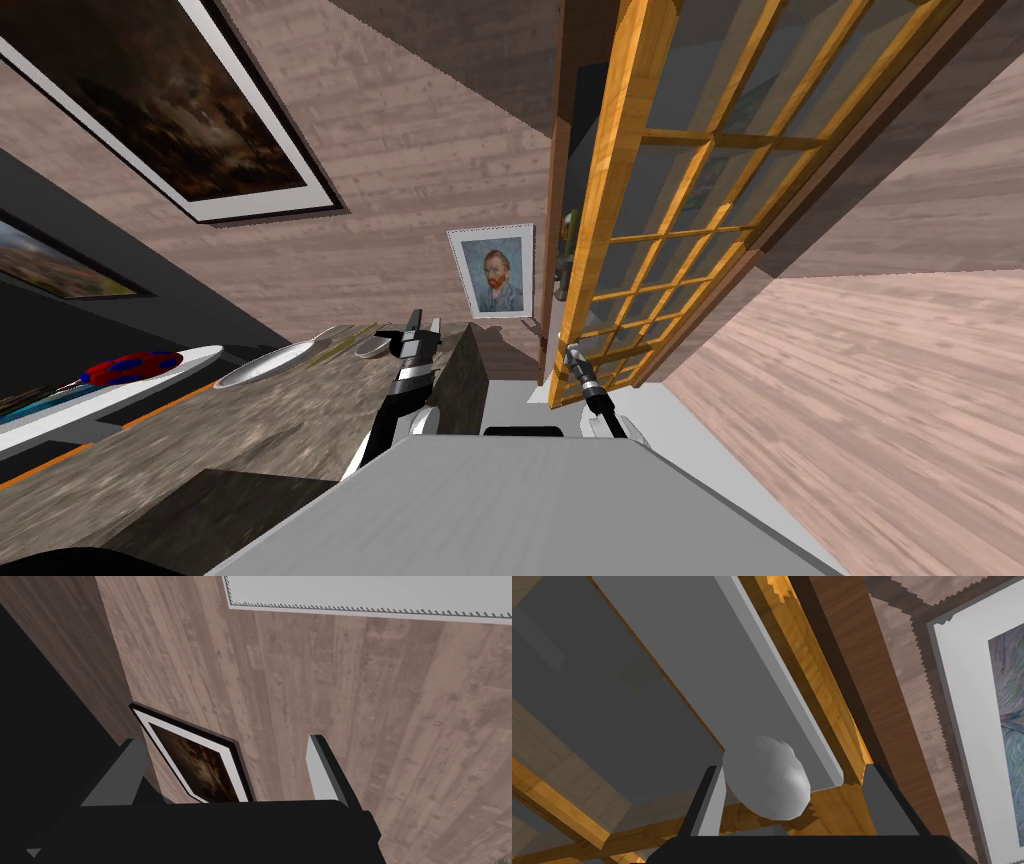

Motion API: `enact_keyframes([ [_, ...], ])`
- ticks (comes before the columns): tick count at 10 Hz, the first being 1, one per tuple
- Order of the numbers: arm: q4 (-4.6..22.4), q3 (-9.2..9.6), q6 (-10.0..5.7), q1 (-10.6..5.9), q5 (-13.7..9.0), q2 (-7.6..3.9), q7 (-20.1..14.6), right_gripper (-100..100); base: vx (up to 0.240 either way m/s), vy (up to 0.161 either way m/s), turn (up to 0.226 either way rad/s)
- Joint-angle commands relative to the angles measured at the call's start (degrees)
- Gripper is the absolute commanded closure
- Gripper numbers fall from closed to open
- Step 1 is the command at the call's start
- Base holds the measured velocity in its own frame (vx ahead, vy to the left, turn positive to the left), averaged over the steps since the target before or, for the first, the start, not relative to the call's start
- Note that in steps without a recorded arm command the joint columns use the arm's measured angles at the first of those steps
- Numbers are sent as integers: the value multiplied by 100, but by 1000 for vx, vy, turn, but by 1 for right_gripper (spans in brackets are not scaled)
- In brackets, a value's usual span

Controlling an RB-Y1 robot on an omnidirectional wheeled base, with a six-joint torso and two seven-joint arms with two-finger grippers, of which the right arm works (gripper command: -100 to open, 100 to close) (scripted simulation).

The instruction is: Pull the door open

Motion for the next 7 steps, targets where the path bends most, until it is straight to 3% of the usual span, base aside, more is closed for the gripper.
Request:
enact_keyframes([
  [1, -6, 164, 12, 63, -80, 81, -286, 100, -41, -32, 104],
  [3, -3, 205, 7, 62, -165, 60, -552, 100, -26, -24, 36],
  [5, -3, 205, 7, 62, -165, 60, -577, 100, -16, -5, 7],
  [7, 4, 289, -2, 61, -334, 19, -927, 100, -28, -27, 64],
])
